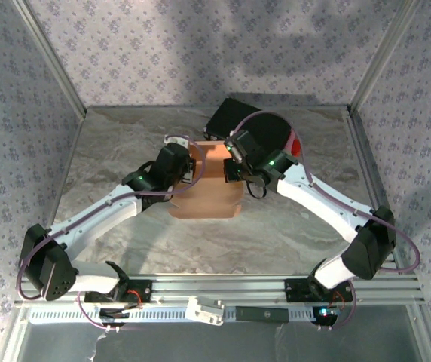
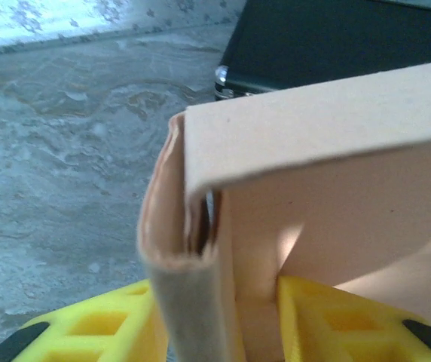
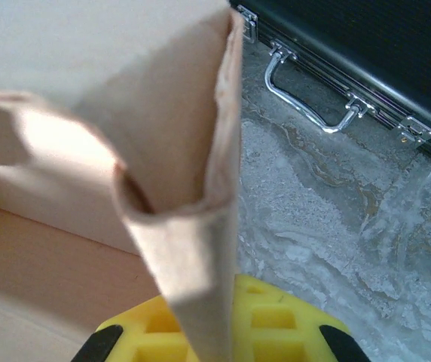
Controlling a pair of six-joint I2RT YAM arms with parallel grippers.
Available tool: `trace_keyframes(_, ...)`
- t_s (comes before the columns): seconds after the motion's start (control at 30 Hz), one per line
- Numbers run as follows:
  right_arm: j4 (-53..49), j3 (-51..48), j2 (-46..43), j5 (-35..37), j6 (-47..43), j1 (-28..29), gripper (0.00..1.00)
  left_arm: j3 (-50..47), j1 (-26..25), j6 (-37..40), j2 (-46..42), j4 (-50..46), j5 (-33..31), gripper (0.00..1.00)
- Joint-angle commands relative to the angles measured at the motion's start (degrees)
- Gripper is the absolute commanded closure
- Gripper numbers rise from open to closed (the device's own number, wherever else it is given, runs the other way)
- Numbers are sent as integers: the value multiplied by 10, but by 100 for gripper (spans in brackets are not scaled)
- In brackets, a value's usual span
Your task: Fold the paper box
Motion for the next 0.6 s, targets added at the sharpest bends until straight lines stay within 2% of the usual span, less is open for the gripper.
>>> trace_keyframes(0.0, 1, 27, 0, -24, 9, 0, 100, 14, 5, 3, -20, -17, 63, 57)
trace_keyframes(0.33, -3, 28, 1, -20, 11, -1, 100, -4, 4, 5, -47, -47, 17, 54)
trace_keyframes(0.57, -18, 35, 20, -1, 13, 7, 100, 2, 2, 2, -85, -32, 24, 42)
